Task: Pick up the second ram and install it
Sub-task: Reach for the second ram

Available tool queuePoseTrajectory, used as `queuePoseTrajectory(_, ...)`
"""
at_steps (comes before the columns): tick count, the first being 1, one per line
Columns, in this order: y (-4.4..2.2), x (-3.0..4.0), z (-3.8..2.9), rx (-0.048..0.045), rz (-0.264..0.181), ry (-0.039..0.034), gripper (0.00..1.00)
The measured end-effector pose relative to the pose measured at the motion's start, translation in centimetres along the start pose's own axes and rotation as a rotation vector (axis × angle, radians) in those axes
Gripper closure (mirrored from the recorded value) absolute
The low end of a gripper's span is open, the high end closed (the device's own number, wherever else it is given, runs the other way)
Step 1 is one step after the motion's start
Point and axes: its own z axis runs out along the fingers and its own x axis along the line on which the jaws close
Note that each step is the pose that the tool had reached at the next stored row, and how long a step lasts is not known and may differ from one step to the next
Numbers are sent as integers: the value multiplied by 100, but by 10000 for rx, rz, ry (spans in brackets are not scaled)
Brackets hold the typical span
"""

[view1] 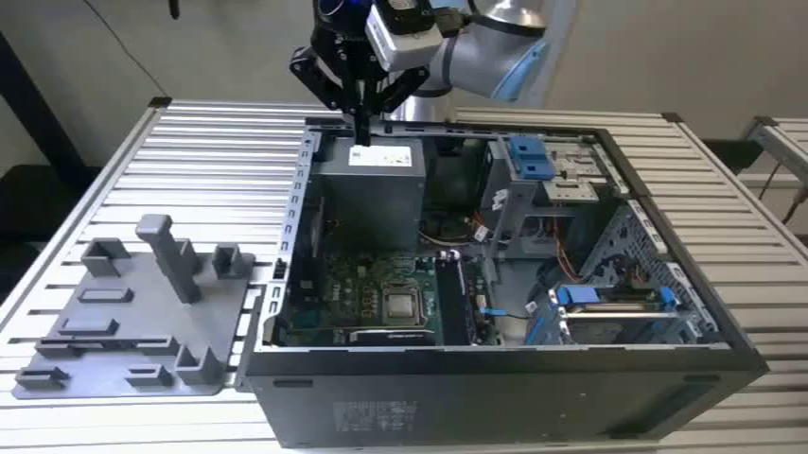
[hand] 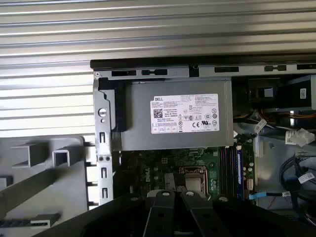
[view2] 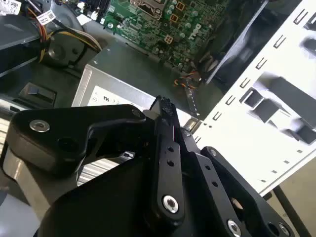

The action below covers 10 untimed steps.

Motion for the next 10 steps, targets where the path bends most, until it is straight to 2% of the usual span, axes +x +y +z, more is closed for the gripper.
queuePoseTrajectory(10, 0, 0, 0, -2, 0, 1, 89)
